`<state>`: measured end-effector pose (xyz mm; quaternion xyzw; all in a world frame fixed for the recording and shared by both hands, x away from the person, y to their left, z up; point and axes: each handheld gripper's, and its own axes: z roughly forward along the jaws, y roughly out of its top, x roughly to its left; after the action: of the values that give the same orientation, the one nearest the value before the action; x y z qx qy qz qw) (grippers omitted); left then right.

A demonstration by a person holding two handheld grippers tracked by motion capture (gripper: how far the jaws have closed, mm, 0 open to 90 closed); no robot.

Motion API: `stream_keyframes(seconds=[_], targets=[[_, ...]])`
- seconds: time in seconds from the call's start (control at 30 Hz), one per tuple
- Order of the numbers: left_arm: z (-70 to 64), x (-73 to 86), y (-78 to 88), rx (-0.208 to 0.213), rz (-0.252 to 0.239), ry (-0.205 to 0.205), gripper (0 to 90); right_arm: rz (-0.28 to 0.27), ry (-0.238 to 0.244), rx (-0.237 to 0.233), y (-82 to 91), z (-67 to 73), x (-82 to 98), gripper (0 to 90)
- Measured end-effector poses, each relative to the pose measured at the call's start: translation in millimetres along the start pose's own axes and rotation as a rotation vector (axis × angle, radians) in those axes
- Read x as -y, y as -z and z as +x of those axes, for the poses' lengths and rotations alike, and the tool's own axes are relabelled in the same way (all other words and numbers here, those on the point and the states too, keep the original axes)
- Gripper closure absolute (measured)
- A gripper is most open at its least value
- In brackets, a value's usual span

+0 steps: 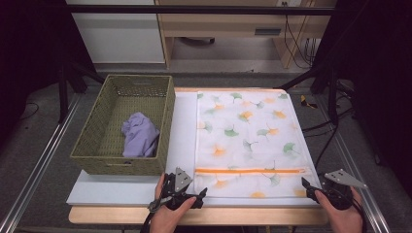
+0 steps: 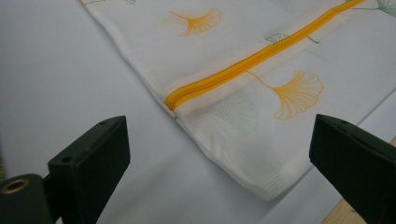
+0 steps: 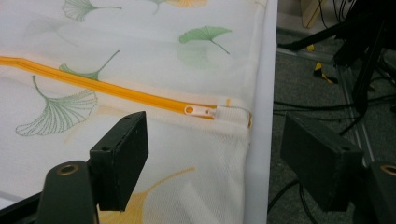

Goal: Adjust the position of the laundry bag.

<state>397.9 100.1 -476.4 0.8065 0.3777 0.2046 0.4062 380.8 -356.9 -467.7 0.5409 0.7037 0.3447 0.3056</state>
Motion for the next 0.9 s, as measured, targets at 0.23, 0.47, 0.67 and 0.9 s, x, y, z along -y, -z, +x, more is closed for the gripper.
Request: stream_keyframes(seconds=[0.23,0.47,0.67,0.9], targets=[[-2.5,0.3,-5.9,-0.005,0.009,-0.006,13.6,0.052,-0.001,-0.033,-7.1,0.1,6.1,29.0],[-3.4,2.0,-9.2,0.005,0.041,0.014,29.8,0.064,-0.035,-0.01,-10.9,-4.2,8.8,37.3],[-5.5,3.7,-13.7,0.016,0.071,-0.017,51.7,0.099,-0.056,-0.026,-18.0,-1.5,7.5,51.0],[-8.0,1.9,-17.9,0.008,0.05,-0.049,80.1,0.096,-0.035,-0.039,-17.9,0.1,6.1,84.0]])
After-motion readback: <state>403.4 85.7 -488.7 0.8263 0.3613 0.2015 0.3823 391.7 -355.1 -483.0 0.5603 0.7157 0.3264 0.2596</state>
